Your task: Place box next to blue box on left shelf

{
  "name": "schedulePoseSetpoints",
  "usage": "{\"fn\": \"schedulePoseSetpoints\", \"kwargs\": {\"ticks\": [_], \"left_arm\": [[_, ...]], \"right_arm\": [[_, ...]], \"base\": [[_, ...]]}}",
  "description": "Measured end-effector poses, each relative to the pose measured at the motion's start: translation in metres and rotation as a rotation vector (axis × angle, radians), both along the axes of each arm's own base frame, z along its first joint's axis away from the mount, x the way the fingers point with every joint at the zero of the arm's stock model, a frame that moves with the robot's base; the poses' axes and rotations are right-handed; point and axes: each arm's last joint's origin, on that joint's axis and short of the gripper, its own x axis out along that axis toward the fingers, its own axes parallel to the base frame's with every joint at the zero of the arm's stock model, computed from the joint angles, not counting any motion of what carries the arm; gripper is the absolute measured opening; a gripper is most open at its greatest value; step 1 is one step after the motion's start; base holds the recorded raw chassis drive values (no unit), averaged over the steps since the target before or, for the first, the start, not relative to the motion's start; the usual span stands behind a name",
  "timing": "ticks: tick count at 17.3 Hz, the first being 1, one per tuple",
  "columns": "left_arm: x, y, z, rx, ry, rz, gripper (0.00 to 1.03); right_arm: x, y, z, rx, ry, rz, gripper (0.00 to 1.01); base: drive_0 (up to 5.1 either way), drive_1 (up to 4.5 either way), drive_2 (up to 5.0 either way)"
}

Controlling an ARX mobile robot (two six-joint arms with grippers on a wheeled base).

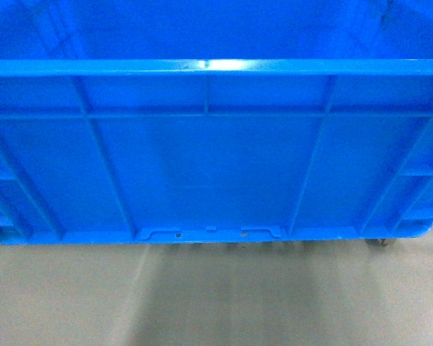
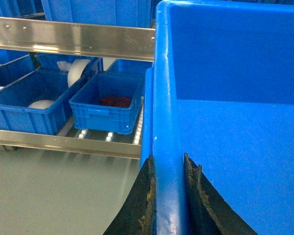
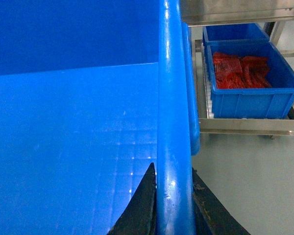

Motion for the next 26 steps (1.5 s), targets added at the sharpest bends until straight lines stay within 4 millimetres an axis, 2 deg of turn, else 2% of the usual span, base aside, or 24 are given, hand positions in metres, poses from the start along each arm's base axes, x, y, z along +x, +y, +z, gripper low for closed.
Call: {"fn": "schedulePoseSetpoints", "kwargs": {"ticks": [26], "left_arm": [[-0.0001, 0.0, -0.0008, 0.001, 0.008, 0.001, 0.11]], "right_arm": [[-0.0003, -0.0001, -0.0006, -0.001, 0.007, 0.0, 0.09]], "base": [[0.0, 0.0, 0.0]]}}
